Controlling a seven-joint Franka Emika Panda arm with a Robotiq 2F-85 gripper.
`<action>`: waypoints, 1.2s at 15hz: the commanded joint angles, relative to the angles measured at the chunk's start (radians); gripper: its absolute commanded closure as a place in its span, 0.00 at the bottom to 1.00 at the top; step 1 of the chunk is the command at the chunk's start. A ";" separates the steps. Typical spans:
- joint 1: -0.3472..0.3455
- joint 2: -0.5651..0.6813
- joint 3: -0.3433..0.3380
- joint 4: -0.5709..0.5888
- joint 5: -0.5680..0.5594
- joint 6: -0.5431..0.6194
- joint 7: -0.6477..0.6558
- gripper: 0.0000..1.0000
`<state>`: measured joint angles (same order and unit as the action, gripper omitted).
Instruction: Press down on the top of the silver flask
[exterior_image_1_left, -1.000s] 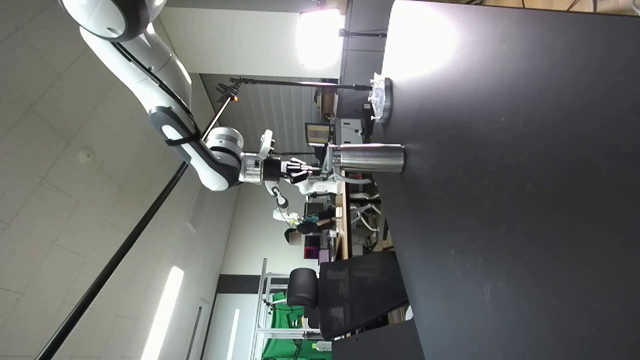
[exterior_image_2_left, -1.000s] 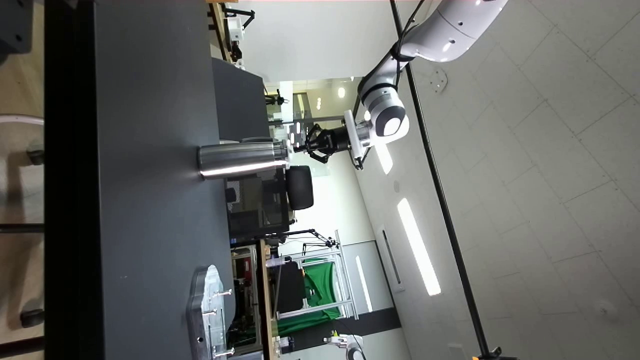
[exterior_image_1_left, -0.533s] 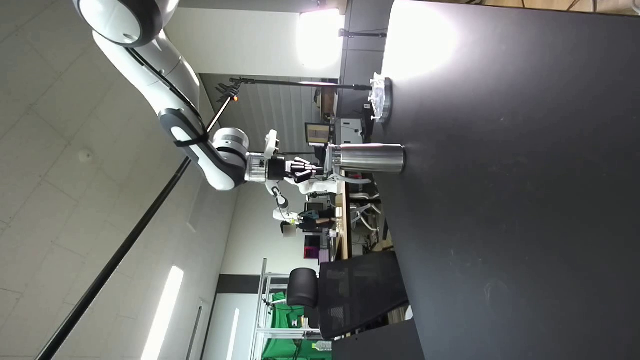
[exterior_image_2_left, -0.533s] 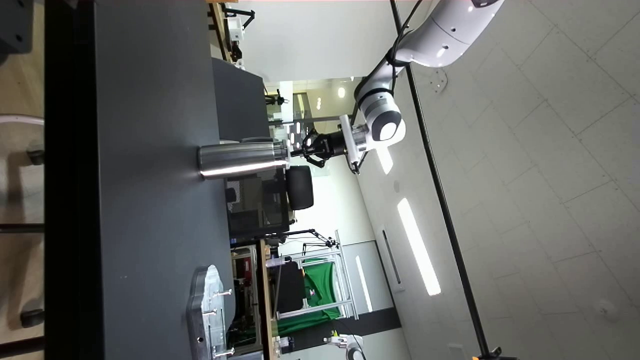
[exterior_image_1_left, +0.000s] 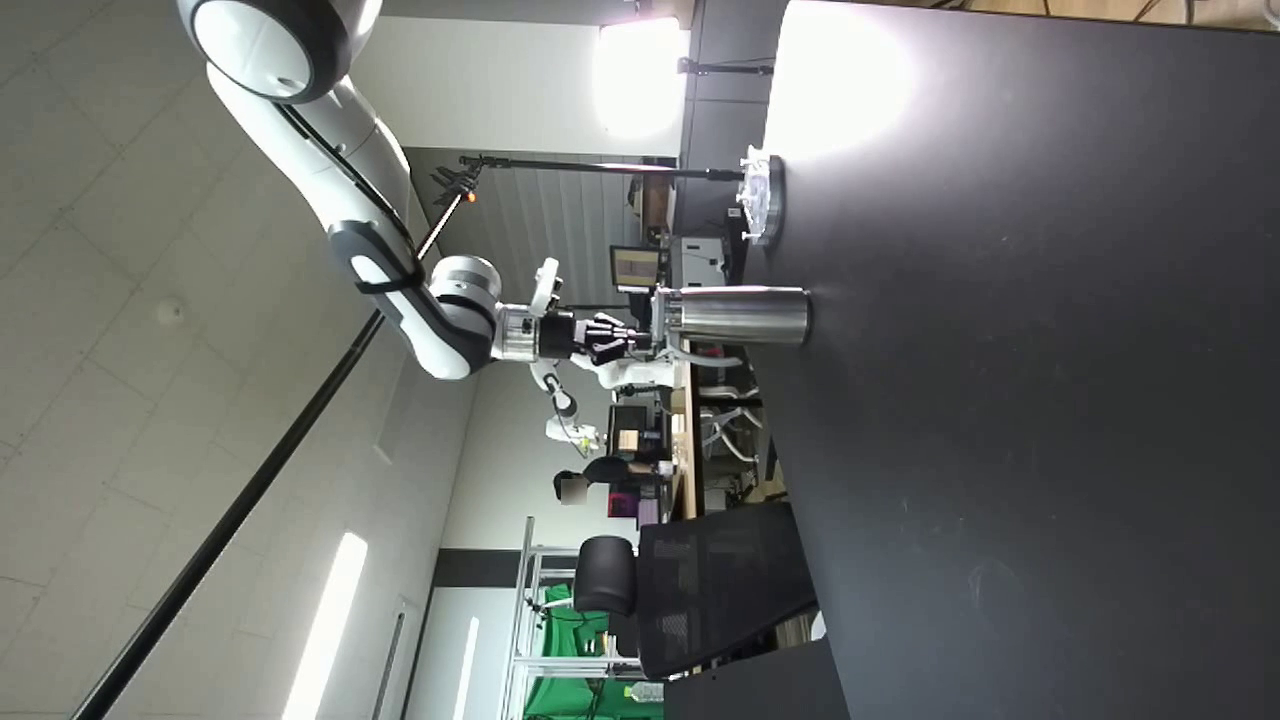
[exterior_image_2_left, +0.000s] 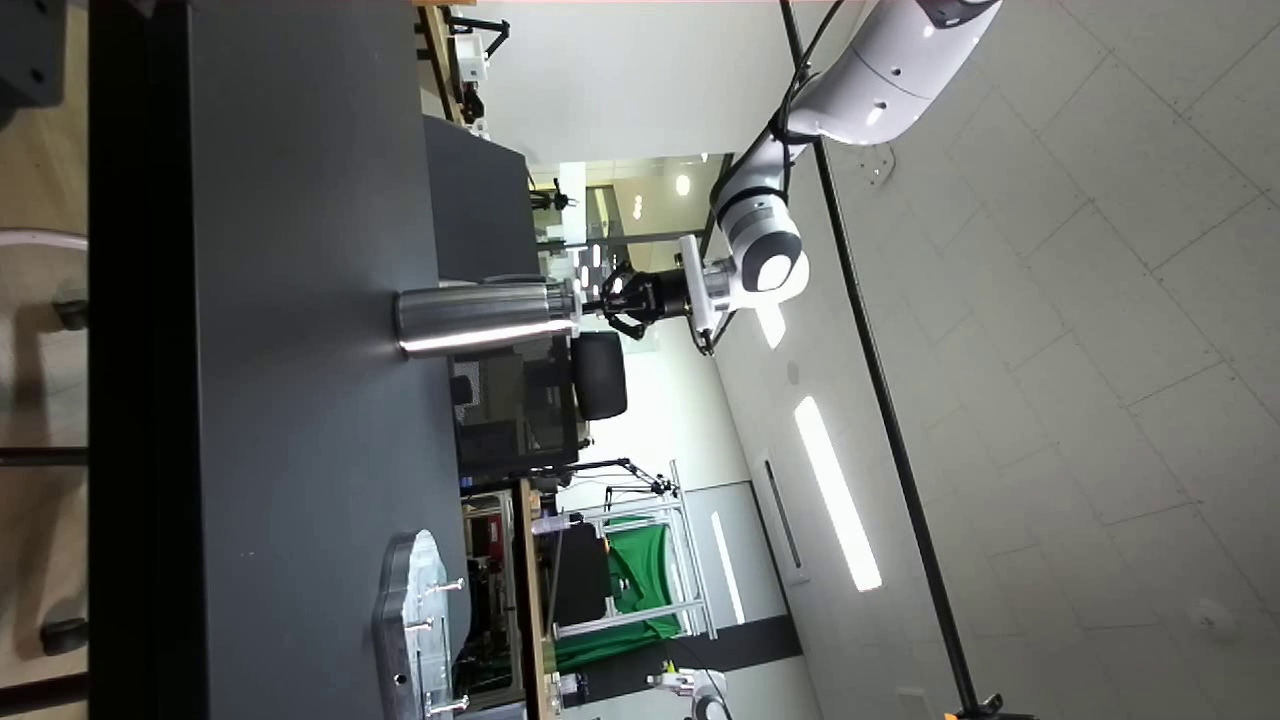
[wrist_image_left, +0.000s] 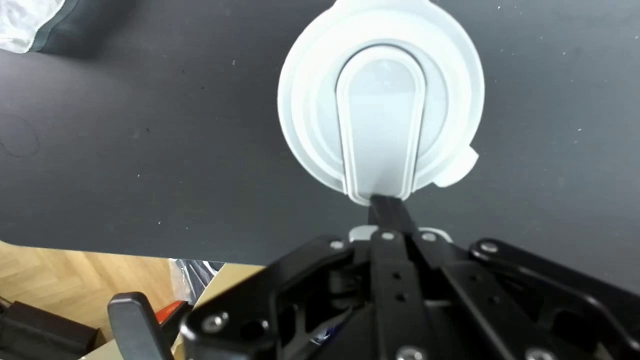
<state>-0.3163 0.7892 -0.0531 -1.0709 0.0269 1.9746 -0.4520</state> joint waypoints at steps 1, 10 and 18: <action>-0.019 0.053 0.016 0.073 0.021 -0.057 0.011 1.00; -0.026 0.071 0.012 0.092 0.055 -0.068 0.018 1.00; -0.041 0.083 0.011 0.084 0.099 -0.065 0.015 1.00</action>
<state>-0.3457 0.8174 -0.0482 -1.0186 0.1080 1.9293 -0.4512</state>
